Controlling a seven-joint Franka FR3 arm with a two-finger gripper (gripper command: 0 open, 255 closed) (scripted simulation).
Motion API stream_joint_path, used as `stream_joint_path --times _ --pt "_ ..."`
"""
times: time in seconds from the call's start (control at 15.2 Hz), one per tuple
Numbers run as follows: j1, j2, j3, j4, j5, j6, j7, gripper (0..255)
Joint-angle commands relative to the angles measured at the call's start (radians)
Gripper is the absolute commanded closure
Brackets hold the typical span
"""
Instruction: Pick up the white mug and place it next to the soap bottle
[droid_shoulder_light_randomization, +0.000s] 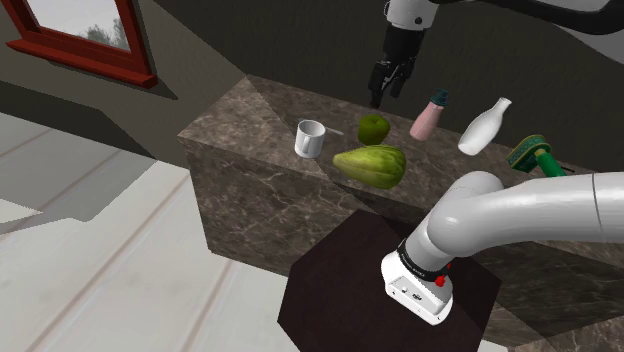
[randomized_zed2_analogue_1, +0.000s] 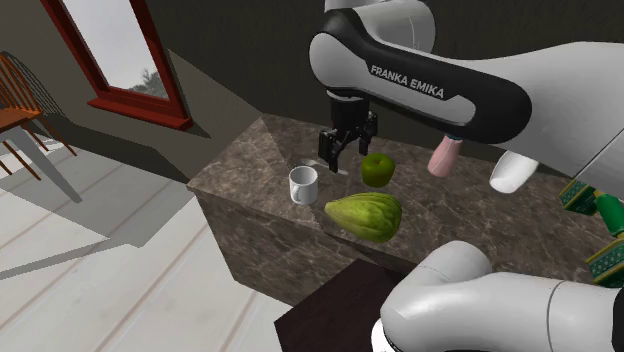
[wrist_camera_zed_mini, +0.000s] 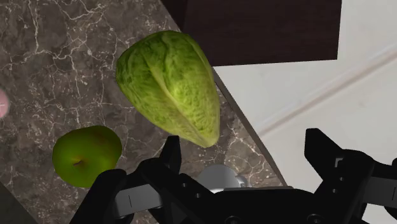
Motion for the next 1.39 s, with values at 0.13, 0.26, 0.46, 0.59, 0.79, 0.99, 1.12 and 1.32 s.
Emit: stream_joint_path --times 0.13,0.26,0.46,0.59,0.79,0.99,1.12,1.32 --pt "-0.002 0.035 -0.014 -0.028 -0.006 0.073 -0.01 0" --pt "-0.004 0.076 -0.029 -0.05 -0.01 0.145 -0.019 0" --pt "-0.007 0.146 -0.05 -0.073 -0.015 0.253 -0.035 0" --pt "-0.008 0.2 -0.064 -0.081 -0.016 0.324 -0.045 0" --pt "-0.009 0.288 -0.084 -0.081 -0.013 0.426 -0.063 0" --pt "-0.008 0.385 -0.104 -0.068 -0.004 0.523 -0.083 0" --pt "-0.007 0.453 -0.117 -0.052 0.005 0.584 -0.098 0" --pt "-0.006 0.559 -0.133 -0.017 0.026 0.668 -0.125 0"
